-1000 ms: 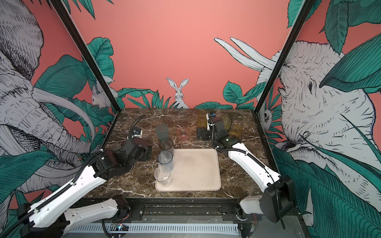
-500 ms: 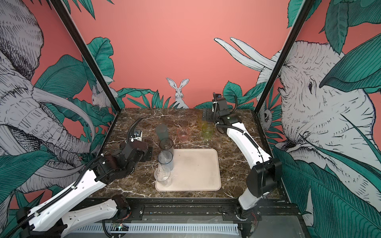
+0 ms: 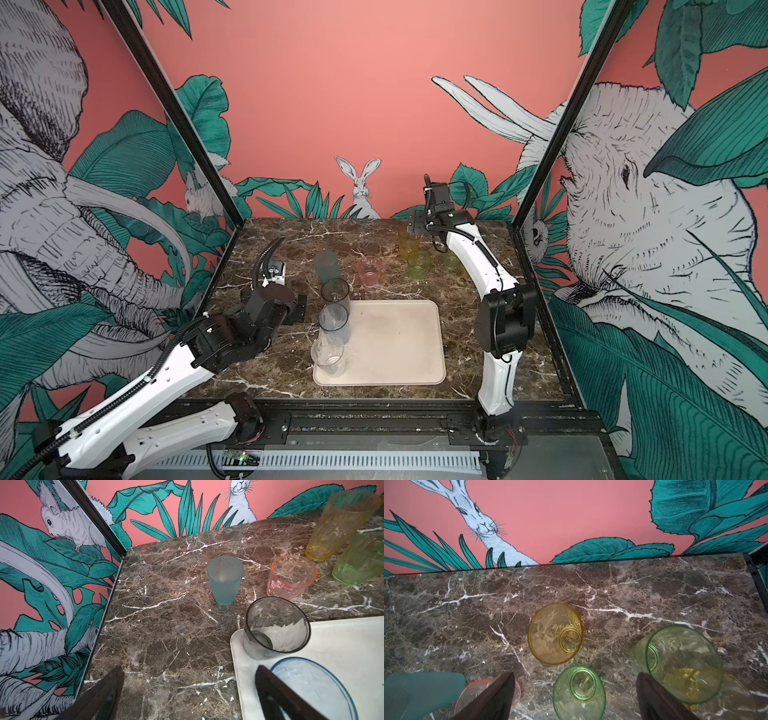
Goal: Place the glasses into the tray
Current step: 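Move the right gripper over the yellow glass farthest from the robot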
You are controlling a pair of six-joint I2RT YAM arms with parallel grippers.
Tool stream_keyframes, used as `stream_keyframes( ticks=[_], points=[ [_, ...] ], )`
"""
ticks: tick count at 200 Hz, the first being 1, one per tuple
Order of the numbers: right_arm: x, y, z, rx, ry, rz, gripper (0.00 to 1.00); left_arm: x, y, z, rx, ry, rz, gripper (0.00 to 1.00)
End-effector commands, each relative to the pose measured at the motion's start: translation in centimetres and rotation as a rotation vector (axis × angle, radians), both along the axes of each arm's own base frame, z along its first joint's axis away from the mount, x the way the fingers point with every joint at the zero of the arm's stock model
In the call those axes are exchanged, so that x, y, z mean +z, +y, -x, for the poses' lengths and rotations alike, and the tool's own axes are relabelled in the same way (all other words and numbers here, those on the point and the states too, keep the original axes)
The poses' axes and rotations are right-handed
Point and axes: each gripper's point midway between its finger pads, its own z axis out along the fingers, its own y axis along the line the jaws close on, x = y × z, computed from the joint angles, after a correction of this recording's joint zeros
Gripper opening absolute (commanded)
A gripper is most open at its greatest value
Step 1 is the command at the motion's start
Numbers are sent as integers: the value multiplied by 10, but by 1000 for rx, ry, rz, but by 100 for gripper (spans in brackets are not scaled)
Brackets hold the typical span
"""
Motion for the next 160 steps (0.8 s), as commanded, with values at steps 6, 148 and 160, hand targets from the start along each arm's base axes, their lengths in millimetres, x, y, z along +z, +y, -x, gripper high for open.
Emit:
stream_keyframes(
  ticks=[6, 148, 160],
  points=[
    [-7, 1, -7, -1, 41, -8, 92, -1, 6, 2, 23, -10, 20, 100],
    [-75, 5, -30, -25, 227, 12, 74, -16, -1, 4, 30, 35, 96, 99],
    [-79, 5, -32, -26, 233, 6, 72, -18, -3, 4, 26, 40, 101, 99]
  ],
)
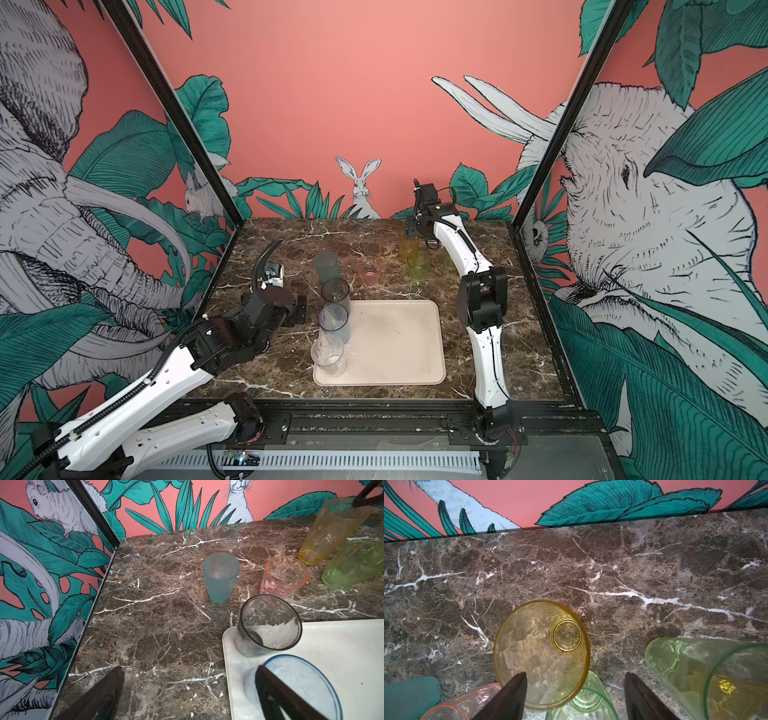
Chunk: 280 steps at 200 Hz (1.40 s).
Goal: Place the glasses into the tray
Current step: 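Move the right gripper over the yellow glass farthest from the robot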
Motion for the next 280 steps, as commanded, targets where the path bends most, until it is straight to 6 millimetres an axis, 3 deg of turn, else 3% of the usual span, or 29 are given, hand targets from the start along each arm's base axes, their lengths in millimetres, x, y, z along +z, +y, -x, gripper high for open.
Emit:
stream_keyframes(
  ticks=[1, 86, 232, 280],
  points=[
    [-7, -6, -2, -17, 25, -6, 72, -8, -1, 0, 11, 16, 24, 99],
    [-29, 3, -7, 7, 61, -50, 50, -11, -8, -3, -6, 31, 33, 100],
    [-35, 5, -14, 2, 56, -59, 29, -7, -17, -9, -28, 30, 26, 99],
    [-34, 7, -15, 9, 57, -71, 14, -9, -16, -7, -25, 32, 38, 100]
  ],
)
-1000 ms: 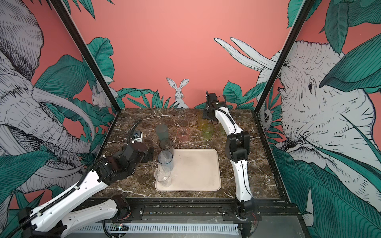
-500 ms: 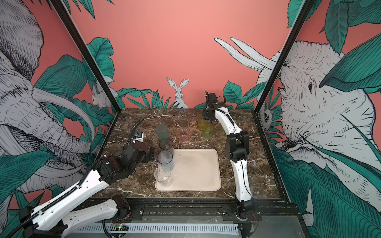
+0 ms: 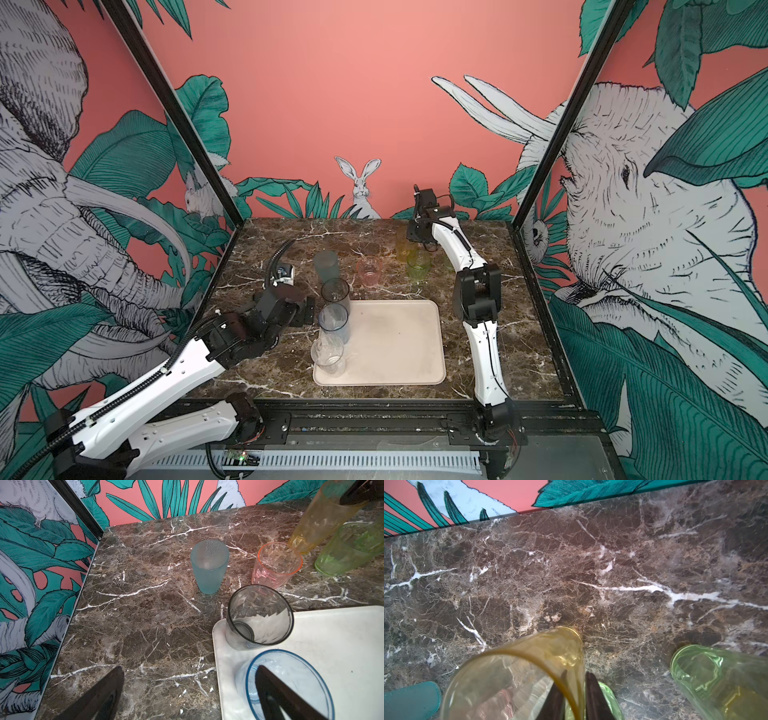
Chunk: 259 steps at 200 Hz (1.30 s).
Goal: Place the glasses into the tray
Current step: 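Move the right gripper over the yellow glass farthest from the robot, then close the right gripper on the yellow glass rim and lift it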
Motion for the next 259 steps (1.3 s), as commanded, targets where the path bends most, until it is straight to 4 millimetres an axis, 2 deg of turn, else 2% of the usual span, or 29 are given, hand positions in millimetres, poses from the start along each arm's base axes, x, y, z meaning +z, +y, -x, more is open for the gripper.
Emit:
stream_keyframes(
  ticks=[1, 39, 64, 100, 140, 178, 259],
  points=[
    [2, -1, -5, -4, -9, -7, 14, 9, 2, -1, 12, -24, 31, 100],
    [5, 2, -4, 10, -3, -16, 10, 8, 3, 2, 12, -24, 41, 99],
    [11, 2, -3, 16, -10, -19, 0, 7, 5, 3, 17, -25, 53, 100],
    [26, 4, 0, 30, -26, -32, 0, 5, 6, 5, 18, -24, 65, 100],
    [58, 6, 10, 53, -66, -6, 0, 2, 6, 7, 15, -28, 79, 100],
    [95, 5, 27, 86, -119, 65, 0, 2, 5, 6, 11, -37, 84, 99],
    [169, 9, 89, 176, -183, 91, 0, 2, -4, 0, -7, -47, 100, 99]
  ],
)
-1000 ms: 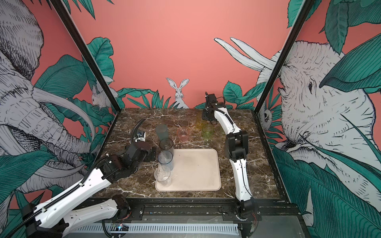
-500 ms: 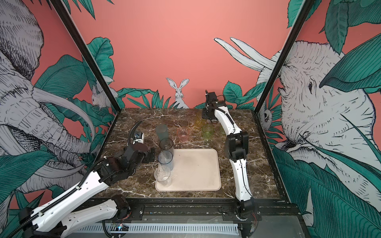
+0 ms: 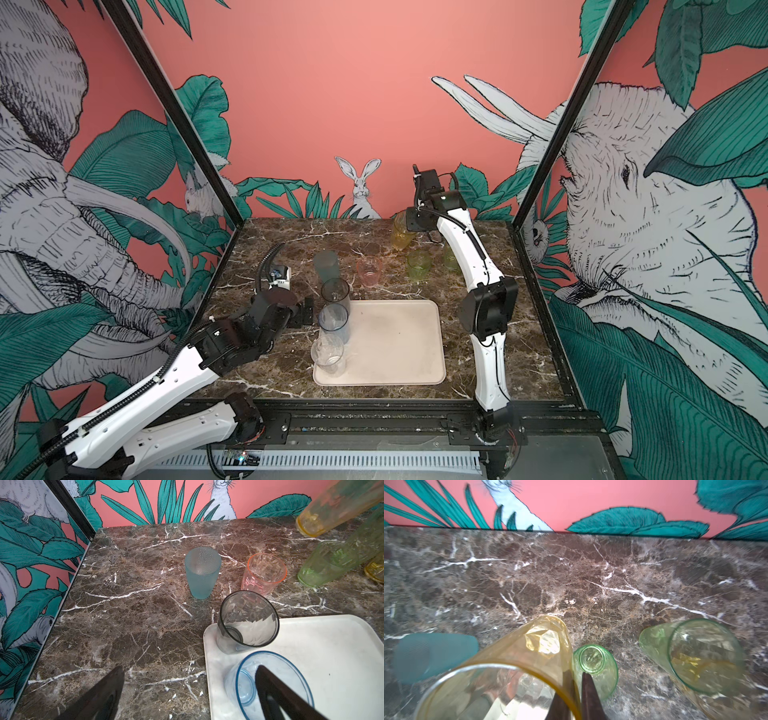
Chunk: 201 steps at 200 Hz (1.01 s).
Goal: Place the glasses into the tray
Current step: 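Close the right gripper on the yellow glass rim and lift it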
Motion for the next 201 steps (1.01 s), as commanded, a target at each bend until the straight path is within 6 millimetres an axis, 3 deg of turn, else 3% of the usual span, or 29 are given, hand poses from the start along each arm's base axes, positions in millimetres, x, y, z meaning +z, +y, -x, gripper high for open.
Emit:
stream_keyframes(
  ticks=[1, 82, 145, 163, 168, 201],
  points=[
    [40, -2, 26, 35, -55, 14, 0, -1, -1, -3, 5, -11, 16, 99],
    [69, 0, 94, 96, -68, 6, 0, 2, -5, -7, 9, -28, 30, 100],
    [66, -3, 135, 131, -53, 12, 0, 3, -2, -10, 23, -35, 3, 99],
    [55, -4, 141, 134, -30, 27, 0, 4, -1, -10, 28, -37, -6, 99],
    [65, -7, 149, 134, -54, 20, 0, 4, -1, -10, 28, -38, -8, 99],
    [52, -10, 161, 134, -36, 35, 0, 7, 2, -10, 35, -45, -12, 99]
  ],
)
